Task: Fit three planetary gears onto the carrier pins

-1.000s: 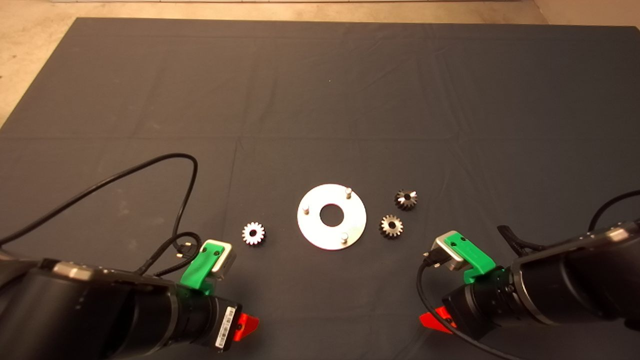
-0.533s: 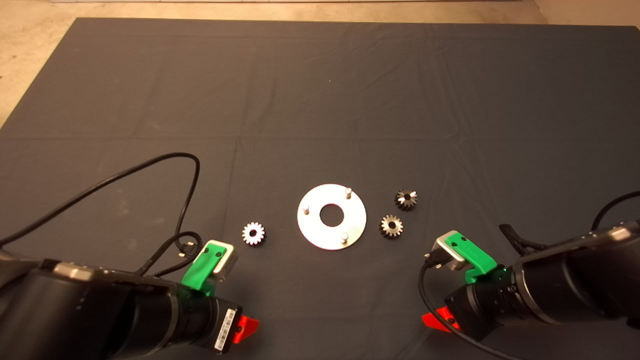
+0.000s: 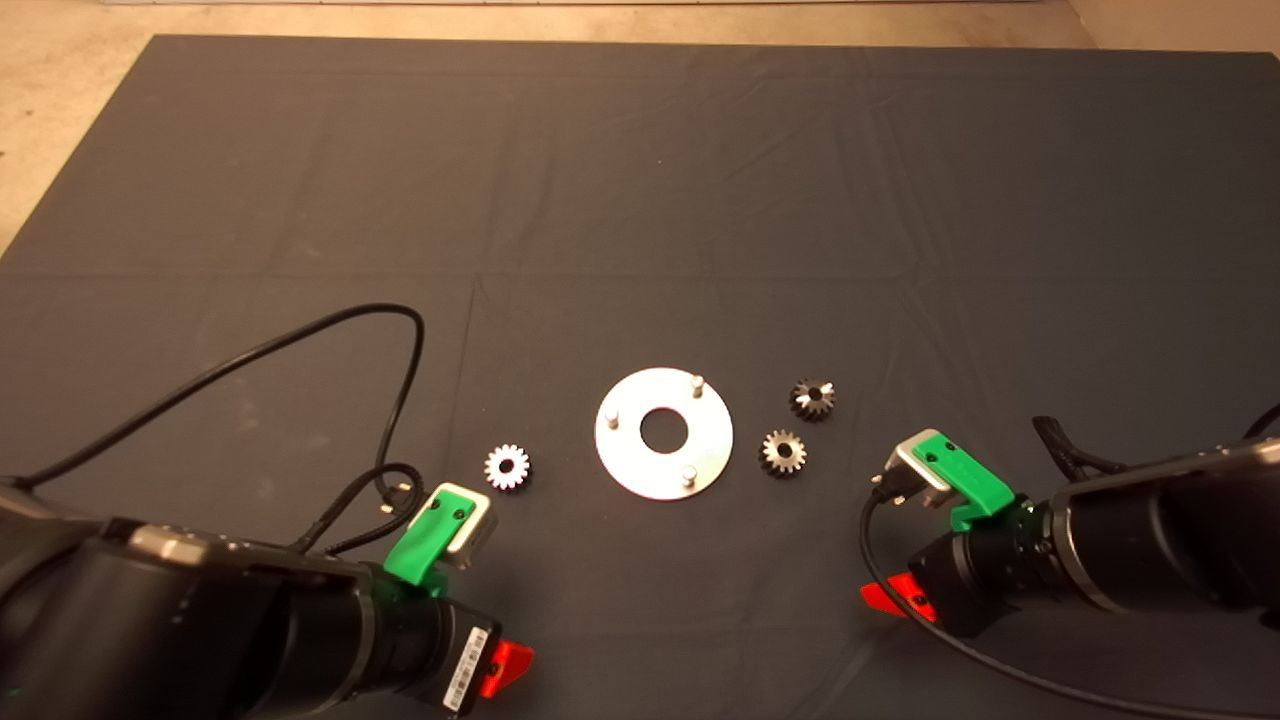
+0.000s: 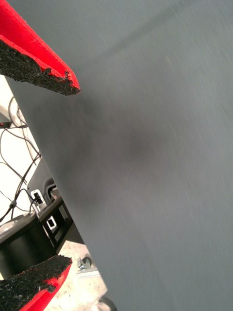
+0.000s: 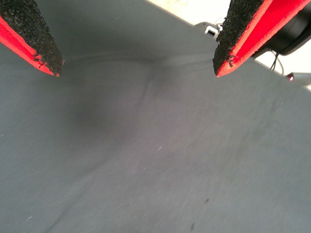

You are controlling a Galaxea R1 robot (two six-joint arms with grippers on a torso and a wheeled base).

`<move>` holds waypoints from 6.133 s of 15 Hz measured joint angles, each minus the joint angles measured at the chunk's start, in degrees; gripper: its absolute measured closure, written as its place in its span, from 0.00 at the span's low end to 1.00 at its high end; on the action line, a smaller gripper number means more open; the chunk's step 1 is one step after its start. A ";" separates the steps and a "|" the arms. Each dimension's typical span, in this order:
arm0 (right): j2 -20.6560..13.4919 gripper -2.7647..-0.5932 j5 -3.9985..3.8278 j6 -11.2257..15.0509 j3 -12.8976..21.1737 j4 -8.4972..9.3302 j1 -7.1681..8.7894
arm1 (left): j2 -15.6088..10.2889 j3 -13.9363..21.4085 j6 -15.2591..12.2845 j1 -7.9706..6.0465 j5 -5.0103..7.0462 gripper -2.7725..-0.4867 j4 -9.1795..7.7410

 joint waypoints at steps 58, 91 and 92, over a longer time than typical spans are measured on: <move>13.62 0.21 0.13 -14.21 -18.84 -18.41 -4.79 | 2.53 0.00 0.37 -0.04 -0.02 0.18 3.40; 14.14 0.71 0.00 -13.27 -18.85 -18.93 -5.30 | 2.31 0.00 0.36 -0.37 0.00 0.18 4.61; 14.14 0.71 -0.02 -13.27 -18.87 -18.98 -5.38 | 2.31 0.00 0.37 -0.38 0.00 0.18 4.66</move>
